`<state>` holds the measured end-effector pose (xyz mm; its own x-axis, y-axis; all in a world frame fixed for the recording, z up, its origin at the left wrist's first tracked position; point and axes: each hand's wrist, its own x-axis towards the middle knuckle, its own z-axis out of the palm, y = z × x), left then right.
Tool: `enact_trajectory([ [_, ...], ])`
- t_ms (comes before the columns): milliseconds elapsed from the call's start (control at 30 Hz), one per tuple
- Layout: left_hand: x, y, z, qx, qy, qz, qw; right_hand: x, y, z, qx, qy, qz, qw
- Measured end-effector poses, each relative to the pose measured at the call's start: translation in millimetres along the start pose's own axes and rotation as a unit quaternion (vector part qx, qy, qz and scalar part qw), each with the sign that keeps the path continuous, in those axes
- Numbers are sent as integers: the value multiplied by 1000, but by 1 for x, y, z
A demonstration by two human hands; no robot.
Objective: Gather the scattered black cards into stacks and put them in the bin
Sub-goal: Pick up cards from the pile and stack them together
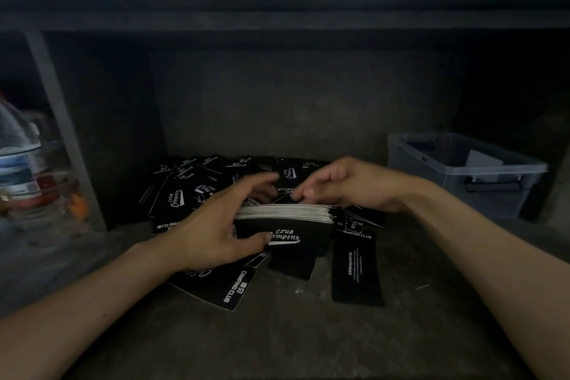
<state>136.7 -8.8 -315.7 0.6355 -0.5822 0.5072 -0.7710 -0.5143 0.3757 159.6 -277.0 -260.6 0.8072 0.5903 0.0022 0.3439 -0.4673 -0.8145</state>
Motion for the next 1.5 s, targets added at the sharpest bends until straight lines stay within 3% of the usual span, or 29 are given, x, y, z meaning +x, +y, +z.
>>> enact_trajectory([
  [67, 0, 2, 1, -5, 3, 19, 1000, 3, 3, -6, 11, 91, 6, 996],
  [133, 0, 4, 1, -6, 8, 18, 1000, 1, 10, -21, -186, 199, 36, 961],
  [200, 0, 4, 1, -6, 7, 16, 1000, -3, 18, -28, -365, 159, 118, 910],
  [233, 0, 4, 1, -5, 6, 16, 1000, -5, 21, -28, -385, 120, 148, 903],
  [300, 0, 3, 1, -5, 3, 13, 1000, -4, 25, -27, -359, 98, 155, 915],
  [433, 0, 1, 2, 4, 6, 16, 1000, -2, 25, -33, -317, 145, 120, 929],
  [633, 1, -1, 2, 12, 12, 28, 999, -6, 26, -48, -395, 270, 52, 877],
  [700, 1, -3, 2, 13, 12, 37, 999, -9, 27, -55, -328, 282, 46, 900],
  [800, 0, -5, 1, 19, 7, 34, 999, -11, 26, -57, -112, 252, 31, 961],
  [933, -2, -2, -1, 31, 13, 9, 999, -9, 17, -47, -16, 194, 0, 981],
  [1167, -1, 3, 2, -74, -1, -50, 996, 2, 7, -8, 0, 66, -24, 998],
  [1367, -1, -1, 1, -32, 4, -53, 998, -4, 9, -31, -22, 218, -51, 974],
  [1433, -1, -2, 1, 4, 9, -42, 999, -7, 11, -33, -64, 160, -19, 985],
  [1500, -1, -3, 1, 27, 13, -28, 999, -6, 10, -22, -79, 47, 23, 996],
])
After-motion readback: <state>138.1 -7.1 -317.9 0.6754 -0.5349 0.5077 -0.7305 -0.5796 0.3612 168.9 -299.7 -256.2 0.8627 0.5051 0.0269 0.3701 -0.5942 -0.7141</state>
